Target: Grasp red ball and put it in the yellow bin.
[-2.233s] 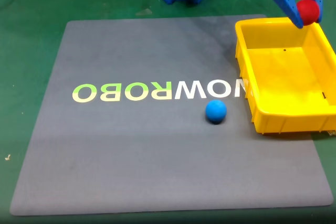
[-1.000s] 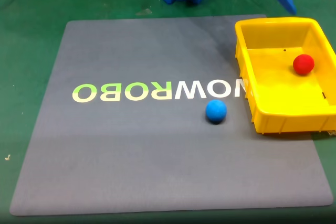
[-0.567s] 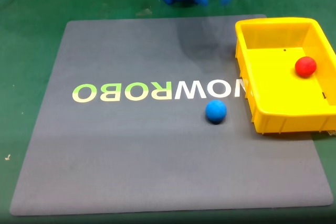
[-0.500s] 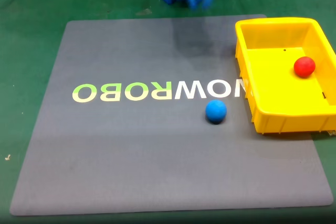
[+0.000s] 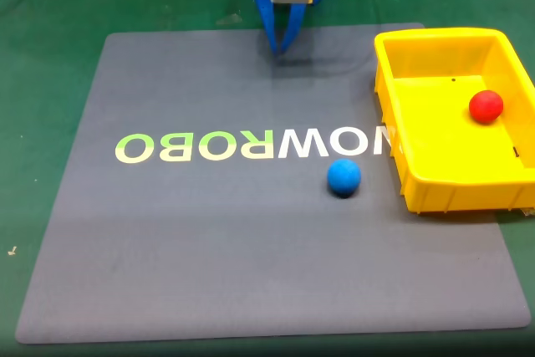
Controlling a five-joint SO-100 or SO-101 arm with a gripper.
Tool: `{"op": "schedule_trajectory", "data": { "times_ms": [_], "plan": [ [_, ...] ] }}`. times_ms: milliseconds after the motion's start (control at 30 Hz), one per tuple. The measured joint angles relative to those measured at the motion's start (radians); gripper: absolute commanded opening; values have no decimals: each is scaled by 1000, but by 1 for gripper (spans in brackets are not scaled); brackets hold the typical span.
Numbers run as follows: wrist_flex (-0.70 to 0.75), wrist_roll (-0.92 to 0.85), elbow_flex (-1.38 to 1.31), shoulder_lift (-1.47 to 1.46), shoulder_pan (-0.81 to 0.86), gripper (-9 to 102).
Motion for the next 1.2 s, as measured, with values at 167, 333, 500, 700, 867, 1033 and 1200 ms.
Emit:
{"op": "schedule_trajectory", "data": {
  "times_ms": [167, 333, 500, 700, 867, 1033, 1200],
  "plan": [
    [118, 21, 29, 92, -43, 0],
    [156, -11, 78, 163, -38, 0],
    [247, -26, 91, 167, -20, 0],
    [339, -31, 91, 167, -31, 0],
    [344, -51, 91, 170, -31, 0],
    [344, -54, 91, 170, -32, 0],
    [344, -54, 91, 170, -32, 0]
  ]
}}
